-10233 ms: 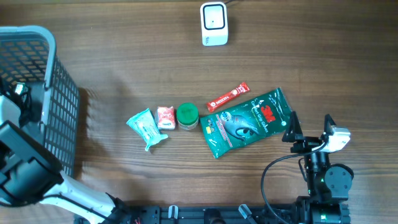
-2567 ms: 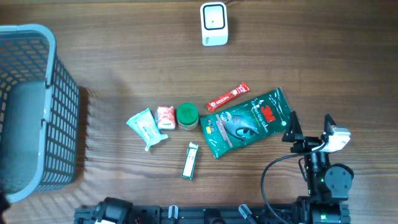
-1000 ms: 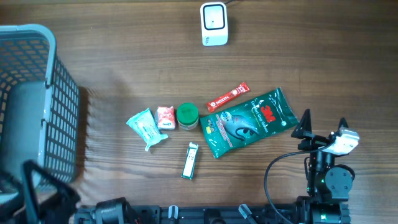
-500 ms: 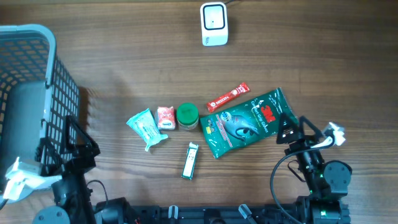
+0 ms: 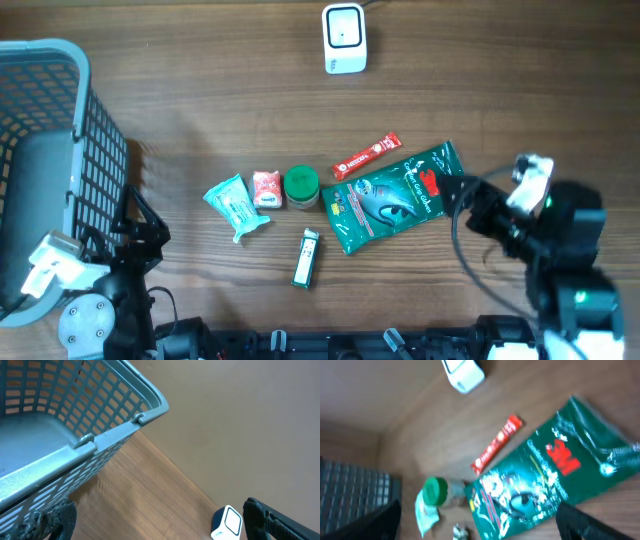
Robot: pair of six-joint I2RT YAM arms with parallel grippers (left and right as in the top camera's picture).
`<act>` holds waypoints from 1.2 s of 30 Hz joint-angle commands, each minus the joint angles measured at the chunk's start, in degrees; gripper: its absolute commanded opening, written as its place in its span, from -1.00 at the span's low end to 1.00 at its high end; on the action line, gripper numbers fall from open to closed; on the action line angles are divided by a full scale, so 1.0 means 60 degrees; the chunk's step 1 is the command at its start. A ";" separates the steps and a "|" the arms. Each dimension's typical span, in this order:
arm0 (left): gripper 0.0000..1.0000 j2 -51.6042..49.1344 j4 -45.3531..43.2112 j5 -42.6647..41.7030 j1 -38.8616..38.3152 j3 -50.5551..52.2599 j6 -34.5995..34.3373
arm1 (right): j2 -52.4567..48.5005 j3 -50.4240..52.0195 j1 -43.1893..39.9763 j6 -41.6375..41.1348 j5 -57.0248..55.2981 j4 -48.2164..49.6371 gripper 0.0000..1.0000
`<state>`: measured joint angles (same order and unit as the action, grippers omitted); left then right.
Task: Scan the item barcode
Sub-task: 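Reach the right gripper over to the white-green box and grasp it, then lift the box upright with the right gripper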
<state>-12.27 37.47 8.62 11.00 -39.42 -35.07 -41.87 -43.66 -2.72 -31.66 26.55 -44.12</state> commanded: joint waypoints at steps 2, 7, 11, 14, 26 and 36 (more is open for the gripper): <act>1.00 -0.0076 -0.0007 -0.0117 0.0015 0.0040 -0.0055 | -0.2248 -0.2339 0.0401 0.1086 0.0900 -0.1588 1.00; 1.00 -0.0080 -0.0754 -0.1486 0.0015 0.0040 -0.0193 | -0.3523 -0.2364 0.0645 0.1785 0.2320 -0.0980 0.99; 1.00 -0.0189 -0.1534 -0.4069 0.0015 0.0040 0.1643 | -0.3993 -0.2364 0.2382 0.0783 0.0637 -0.1300 0.99; 1.00 -0.0364 -0.1191 -0.4204 0.0015 0.0040 0.1847 | -0.4320 -0.2364 0.4645 -0.0954 -0.1239 -0.1432 0.97; 1.00 -0.0466 -0.0721 -0.4186 0.0015 0.0040 0.1843 | -0.9089 -0.2313 0.9271 -0.4535 -0.2288 0.0790 0.61; 1.00 -0.0466 -0.0335 -0.4186 0.0015 0.0040 0.1843 | -0.9686 -0.2313 0.9595 -0.6171 -0.1927 0.2204 0.55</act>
<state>-14.79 35.33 -15.18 11.00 -39.31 -25.52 -99.66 -56.95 53.56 -63.61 15.00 -32.47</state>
